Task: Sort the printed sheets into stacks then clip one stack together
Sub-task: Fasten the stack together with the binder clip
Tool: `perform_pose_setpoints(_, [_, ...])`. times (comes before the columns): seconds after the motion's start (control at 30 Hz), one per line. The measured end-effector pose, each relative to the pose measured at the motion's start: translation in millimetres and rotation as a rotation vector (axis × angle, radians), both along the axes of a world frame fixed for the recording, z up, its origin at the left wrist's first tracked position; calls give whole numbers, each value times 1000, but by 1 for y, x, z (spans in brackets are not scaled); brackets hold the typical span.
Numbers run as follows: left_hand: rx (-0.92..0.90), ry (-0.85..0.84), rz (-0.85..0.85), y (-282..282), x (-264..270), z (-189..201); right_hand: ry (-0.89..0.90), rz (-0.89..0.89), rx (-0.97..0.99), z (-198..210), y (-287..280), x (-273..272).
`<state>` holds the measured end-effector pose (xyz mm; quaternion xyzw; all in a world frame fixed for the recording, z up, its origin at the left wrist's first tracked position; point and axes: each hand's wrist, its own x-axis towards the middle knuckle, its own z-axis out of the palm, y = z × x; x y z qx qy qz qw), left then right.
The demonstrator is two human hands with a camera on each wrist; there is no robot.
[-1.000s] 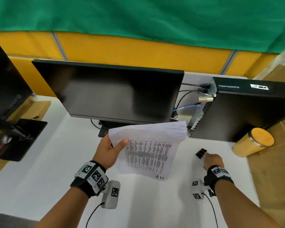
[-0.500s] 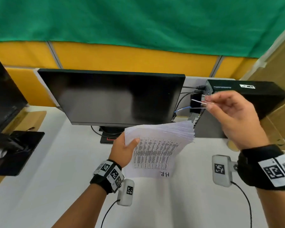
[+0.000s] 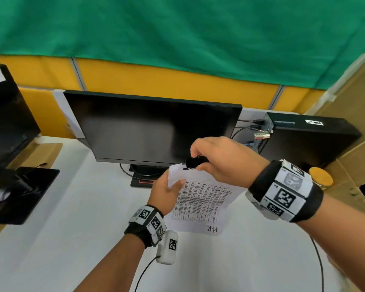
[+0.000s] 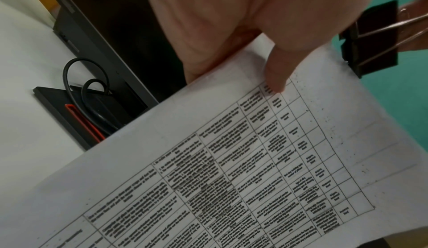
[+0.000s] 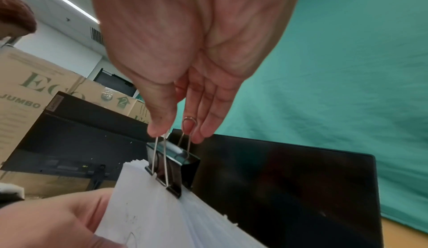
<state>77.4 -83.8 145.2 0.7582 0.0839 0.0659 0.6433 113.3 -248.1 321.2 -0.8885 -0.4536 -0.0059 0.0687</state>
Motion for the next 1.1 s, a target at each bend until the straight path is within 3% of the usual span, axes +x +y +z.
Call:
perform_pose_setpoints(0.73, [53,-12,-51,-2,4,-2,-70,76,-276,2,27,5])
perform_pose_setpoints(0.97, [-10,-11,-20,2,4,0,-27,21,-228,-11,32,19])
perform_pose_setpoints(1.1, [-24,0,-9,6,7,-2,91,-28,-146,-15,28,27])
